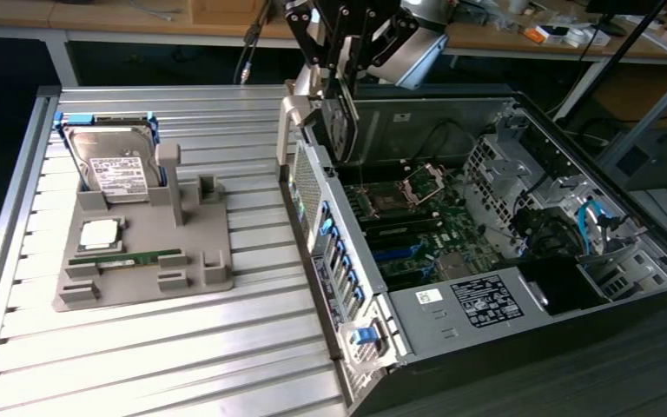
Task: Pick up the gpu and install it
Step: 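Pick up the gpu and move the gpu toward the slot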
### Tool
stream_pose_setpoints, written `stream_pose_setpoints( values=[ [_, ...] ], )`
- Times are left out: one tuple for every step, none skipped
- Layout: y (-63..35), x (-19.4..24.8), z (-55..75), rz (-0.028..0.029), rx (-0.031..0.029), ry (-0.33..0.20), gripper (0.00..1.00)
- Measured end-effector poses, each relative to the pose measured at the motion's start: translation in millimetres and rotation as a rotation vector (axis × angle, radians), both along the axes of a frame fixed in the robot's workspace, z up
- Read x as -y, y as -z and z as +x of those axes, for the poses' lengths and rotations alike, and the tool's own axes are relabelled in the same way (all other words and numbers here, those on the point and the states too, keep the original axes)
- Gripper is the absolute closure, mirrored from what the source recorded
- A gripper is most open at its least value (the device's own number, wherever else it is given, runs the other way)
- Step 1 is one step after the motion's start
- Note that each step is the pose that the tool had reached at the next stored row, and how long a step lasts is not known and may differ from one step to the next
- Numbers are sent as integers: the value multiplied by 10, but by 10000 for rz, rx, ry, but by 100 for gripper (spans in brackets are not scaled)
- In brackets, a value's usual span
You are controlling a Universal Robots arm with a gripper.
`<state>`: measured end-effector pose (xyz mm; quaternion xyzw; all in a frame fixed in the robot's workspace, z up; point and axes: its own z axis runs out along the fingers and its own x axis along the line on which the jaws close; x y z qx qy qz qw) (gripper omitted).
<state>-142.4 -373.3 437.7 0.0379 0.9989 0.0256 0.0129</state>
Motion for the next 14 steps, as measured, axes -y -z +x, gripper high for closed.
stream_pose_setpoints(
  values=[
    [0, 0, 4, -1, 0, 0, 73],
    [0, 0, 8, -1, 0, 0, 73],
    [0, 0, 13, -1, -1, 0, 73],
    [0, 0, 17, -1, -1, 0, 73],
    [0, 0, 21, -1, -1, 0, 73],
    [0, 0, 26, -1, 0, 0, 73],
    [0, 0, 31, -1, 0, 0, 73],
    [0, 0, 38, -1, -1, 0, 73],
    [1, 0, 42, -1, 0, 0, 73],
    [1, 0, 47, -1, 0, 0, 73],
    [1, 0, 52, -1, 0, 0, 73],
    [1, 0, 55, -1, 0, 0, 73],
    [1, 0, 60, -1, 0, 0, 73],
    [1, 0, 65, -1, 0, 0, 73]
  ],
)
